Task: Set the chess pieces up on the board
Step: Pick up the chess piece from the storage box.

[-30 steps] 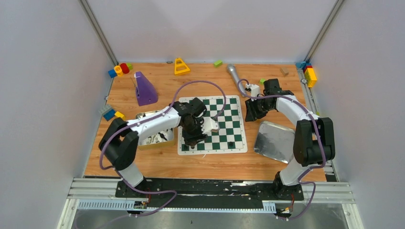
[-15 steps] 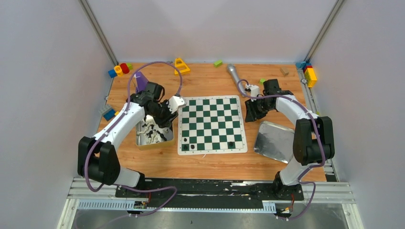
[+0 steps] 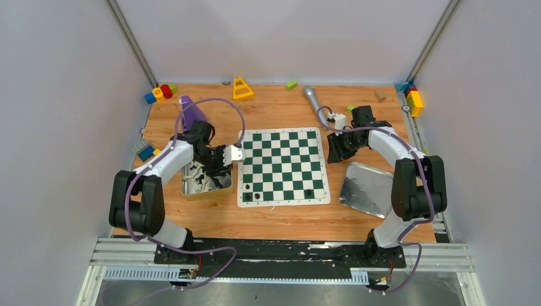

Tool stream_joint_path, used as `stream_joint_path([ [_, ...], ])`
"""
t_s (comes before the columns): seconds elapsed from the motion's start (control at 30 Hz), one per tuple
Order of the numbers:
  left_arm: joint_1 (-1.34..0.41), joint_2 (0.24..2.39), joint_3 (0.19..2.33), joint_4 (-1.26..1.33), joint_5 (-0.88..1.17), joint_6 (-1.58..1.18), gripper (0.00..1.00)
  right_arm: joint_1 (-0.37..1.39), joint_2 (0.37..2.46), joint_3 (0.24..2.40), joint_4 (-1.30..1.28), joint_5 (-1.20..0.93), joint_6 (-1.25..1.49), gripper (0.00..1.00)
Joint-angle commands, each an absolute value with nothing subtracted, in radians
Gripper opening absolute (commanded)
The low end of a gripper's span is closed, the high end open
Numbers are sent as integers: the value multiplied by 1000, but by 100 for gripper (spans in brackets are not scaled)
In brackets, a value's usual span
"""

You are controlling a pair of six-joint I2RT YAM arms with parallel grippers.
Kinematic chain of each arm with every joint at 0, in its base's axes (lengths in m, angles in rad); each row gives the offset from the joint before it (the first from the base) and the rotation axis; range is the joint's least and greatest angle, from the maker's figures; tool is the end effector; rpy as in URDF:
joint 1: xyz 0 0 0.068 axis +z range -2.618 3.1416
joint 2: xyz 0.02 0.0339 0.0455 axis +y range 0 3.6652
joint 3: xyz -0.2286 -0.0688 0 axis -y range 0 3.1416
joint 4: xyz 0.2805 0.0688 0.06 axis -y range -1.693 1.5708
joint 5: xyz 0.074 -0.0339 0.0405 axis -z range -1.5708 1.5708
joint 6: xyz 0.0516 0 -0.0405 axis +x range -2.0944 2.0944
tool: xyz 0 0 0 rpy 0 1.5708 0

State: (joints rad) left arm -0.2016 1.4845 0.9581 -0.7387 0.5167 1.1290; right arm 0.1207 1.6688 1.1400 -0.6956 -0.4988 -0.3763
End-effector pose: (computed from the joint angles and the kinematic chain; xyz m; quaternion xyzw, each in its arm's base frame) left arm 0.2974 -0.0868 0.1388 0.6205 0.7277 -0.1600 0.2446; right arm 0.3498 0.0673 0.1391 -0.2760 0.9148 0.2199 0.1966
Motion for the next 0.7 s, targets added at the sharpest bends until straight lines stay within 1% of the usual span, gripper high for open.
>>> stream_joint_path([
  [0.0, -198, 1527, 967, -684, 581, 1265, 46, 117, 1680, 1154, -684, -499, -394, 35],
  [0.27, -198, 1603, 996, -681, 590, 1284, 46, 117, 1682, 1152, -684, -496, -397, 35],
  [0.53, -198, 1615, 1001, -667, 598, 1276, 45, 117, 1687, 1152, -686, -494, -397, 35],
  [0.67, -198, 1627, 1013, -659, 595, 1257, 43, 118, 1690, 1152, -686, -494, -397, 35],
])
